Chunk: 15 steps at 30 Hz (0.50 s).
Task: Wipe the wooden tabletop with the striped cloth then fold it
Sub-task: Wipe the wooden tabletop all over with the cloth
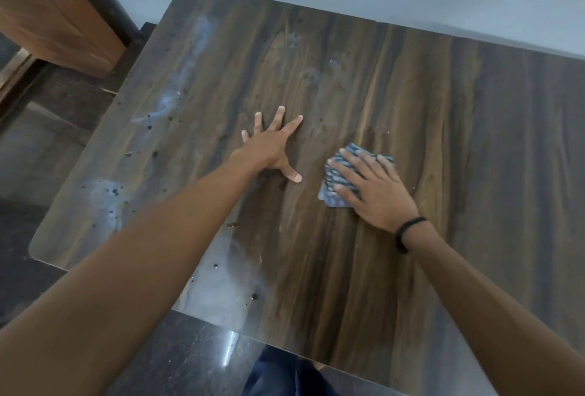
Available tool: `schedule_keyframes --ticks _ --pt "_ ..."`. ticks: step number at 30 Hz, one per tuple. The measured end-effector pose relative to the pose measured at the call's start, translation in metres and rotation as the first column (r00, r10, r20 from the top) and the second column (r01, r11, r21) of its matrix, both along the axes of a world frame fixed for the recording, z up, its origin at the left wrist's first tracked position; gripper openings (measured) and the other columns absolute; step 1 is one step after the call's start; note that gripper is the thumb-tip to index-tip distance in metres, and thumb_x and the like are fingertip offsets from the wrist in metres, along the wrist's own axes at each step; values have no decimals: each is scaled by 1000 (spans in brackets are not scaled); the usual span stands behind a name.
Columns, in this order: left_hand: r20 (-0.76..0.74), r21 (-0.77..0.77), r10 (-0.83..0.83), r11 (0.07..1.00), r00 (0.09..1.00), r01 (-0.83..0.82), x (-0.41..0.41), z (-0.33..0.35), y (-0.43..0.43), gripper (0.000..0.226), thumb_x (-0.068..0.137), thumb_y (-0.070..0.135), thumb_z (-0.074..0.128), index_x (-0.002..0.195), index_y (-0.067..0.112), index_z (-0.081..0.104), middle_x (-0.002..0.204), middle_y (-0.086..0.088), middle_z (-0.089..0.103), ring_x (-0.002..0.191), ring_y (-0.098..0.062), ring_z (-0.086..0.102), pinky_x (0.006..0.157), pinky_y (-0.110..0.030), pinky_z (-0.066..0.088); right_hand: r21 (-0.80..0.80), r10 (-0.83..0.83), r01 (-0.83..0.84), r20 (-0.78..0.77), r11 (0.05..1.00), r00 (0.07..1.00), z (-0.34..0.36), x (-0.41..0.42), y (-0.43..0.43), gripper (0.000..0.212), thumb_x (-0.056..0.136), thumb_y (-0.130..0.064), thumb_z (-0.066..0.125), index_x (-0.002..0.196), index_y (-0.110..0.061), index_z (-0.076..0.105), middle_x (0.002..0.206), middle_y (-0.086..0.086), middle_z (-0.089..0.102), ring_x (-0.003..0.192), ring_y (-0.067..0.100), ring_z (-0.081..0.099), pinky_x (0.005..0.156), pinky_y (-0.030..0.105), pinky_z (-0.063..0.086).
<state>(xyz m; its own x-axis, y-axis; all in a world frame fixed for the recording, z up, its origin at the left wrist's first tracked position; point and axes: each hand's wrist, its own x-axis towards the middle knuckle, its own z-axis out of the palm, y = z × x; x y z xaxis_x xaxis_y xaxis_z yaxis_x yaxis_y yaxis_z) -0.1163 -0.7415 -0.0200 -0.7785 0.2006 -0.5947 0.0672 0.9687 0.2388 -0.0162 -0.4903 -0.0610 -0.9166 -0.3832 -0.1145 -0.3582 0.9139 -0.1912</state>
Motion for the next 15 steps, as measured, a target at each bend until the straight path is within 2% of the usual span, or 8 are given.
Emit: schedule_keyframes --ticks 2,4,5,6,10,11,14,15 --pt "-3 2 6 1000 1000 -6 0 0 -2 144 53 52 93 154 48 -10 160 8 -32 145 -45 -25 111 -73 2 7 -136 136 -6 991 991 -2 -19 18 57 101 -58 23 156 -43 27 165 -11 25 153 17 19 122 43 10" --pt "-4 10 5 1000 1000 -4 -2 -1 -3 145 53 51 93 154 47 -10 160 8 -32 145 -45 -26 111 -74 2 -26 -375 376 26 926 927 -1 -49 18 56 103 -57 26 157 -42 25 167 -9 21 154 19 15 123 43 6" --pt "-5 18 3 1000 1000 -3 -2 -2 -3 145 52 51 93 154 47 -9 161 8 -31 145 -46 -26 111 -75 3 -40 -435 436 37 899 900 -1 -60 9 56 103 -57 27 158 -41 24 168 -8 19 154 20 13 123 44 4" --pt "-8 24 1 1000 1000 0 -2 -2 -3 145 52 51 93 155 47 -9 161 8 -31 145 -46 -25 111 -75 3 -33 -427 428 47 903 903 0 -64 -2 56 104 -56 27 158 -42 22 168 -8 17 155 21 12 124 46 3" --pt "-21 10 -27 1000 999 27 1 -4 -6 143 53 56 91 155 45 -9 161 6 -31 146 -45 -24 112 -74 4 -9 -77 78 26 997 997 1 -47 -2 57 101 -60 22 156 -45 24 166 -12 22 154 17 18 123 42 6" --pt "-21 6 -33 999 999 33 0 -4 -7 143 54 56 90 155 44 -10 161 6 -31 146 -45 -24 113 -74 4 -8 -102 103 26 995 994 1 -53 8 56 102 -60 24 156 -46 24 166 -13 22 154 16 17 123 41 6" --pt "-3 6 -27 1000 1000 27 -9 -3 -4 142 56 58 89 155 43 -11 161 6 -32 145 -45 -25 113 -72 3 -46 -410 414 67 909 909 3 -94 19 55 104 -55 30 158 -43 22 168 -10 17 155 18 11 124 45 3" --pt "-6 10 -22 1000 1000 22 -15 -1 -1 142 56 59 88 155 42 -12 161 6 -31 146 -44 -25 114 -71 2 -49 -456 461 78 886 886 4 -104 12 55 105 -54 29 158 -42 21 168 -8 15 155 20 10 124 46 2"
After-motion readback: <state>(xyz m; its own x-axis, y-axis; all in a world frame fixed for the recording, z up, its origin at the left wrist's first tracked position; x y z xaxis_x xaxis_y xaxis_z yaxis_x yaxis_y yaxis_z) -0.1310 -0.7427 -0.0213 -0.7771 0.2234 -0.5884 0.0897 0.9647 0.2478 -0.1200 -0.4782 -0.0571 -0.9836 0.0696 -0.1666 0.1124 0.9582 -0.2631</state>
